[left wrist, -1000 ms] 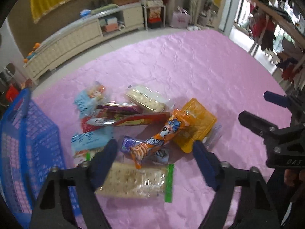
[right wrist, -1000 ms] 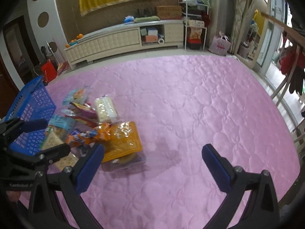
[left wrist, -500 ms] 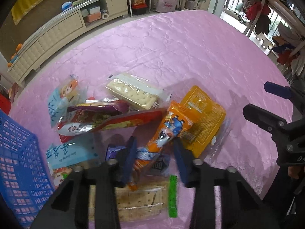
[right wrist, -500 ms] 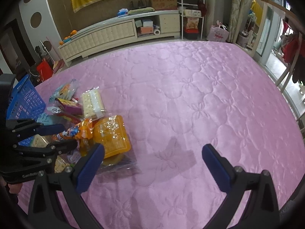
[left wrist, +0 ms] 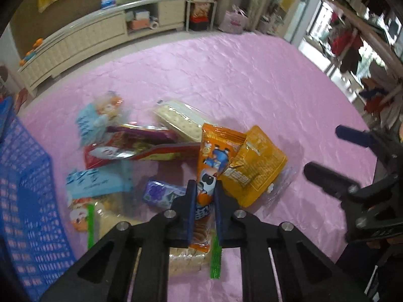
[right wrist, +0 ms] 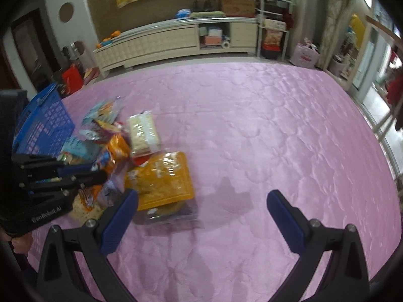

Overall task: Organize snacks
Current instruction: 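Grasp the orange stick snack with the left tool while the right tool grasps the orange pouch, then carry both snacks over the blue basket and open both tools to drop them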

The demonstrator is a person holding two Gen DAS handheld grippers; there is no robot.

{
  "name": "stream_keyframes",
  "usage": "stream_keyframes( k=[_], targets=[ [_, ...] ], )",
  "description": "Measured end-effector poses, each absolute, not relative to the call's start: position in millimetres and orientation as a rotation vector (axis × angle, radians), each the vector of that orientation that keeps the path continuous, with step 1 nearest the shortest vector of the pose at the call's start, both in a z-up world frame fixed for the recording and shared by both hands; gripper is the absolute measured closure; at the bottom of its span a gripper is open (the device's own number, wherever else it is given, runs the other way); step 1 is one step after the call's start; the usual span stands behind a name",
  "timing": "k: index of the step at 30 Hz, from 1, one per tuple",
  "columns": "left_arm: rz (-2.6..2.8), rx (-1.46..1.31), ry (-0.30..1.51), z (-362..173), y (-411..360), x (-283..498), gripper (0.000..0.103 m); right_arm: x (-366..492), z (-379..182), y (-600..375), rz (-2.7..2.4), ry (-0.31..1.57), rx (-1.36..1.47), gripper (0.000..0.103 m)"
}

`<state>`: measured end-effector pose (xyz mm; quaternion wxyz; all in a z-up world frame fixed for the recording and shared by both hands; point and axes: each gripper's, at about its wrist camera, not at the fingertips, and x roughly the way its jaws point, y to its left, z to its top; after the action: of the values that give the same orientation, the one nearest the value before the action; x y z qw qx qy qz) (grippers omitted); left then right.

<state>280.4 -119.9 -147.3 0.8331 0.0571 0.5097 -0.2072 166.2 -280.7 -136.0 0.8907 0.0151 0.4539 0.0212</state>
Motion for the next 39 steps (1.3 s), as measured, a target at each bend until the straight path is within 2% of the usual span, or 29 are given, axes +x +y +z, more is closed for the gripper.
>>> stream_keyframes(
  k=[15,28,29,31,36,39],
  targets=[
    [-0.339,-0.012,1.022,-136.1,-69.3,256.6,0.091,206.8,-169.9,-227.7,0.140,1.068,-0.135,0.000],
    [-0.332,-0.021,1.030,-142.1,-64.9,253.3,0.091,216.1,-187.1,-214.8,0.099,1.118,-0.247,0.001],
    [-0.333,-0.024,1.029,-142.4,-65.9,252.3,0.091,216.1,-187.2,-214.2,0.106,1.118,-0.254,0.003],
    [-0.332,-0.029,1.028,-142.5,-66.2,251.8,0.091,217.2,-186.6,-213.0,0.116,1.124,-0.266,0.017],
    [-0.326,-0.033,1.026,-141.6,-63.9,249.6,0.091,218.6,-183.6,-215.2,0.136,1.126,-0.272,0.029],
    [-0.325,-0.037,1.024,-139.5,-65.3,246.1,0.091,212.9,-180.1,-218.5,0.143,1.117,-0.249,0.032]
  ],
)
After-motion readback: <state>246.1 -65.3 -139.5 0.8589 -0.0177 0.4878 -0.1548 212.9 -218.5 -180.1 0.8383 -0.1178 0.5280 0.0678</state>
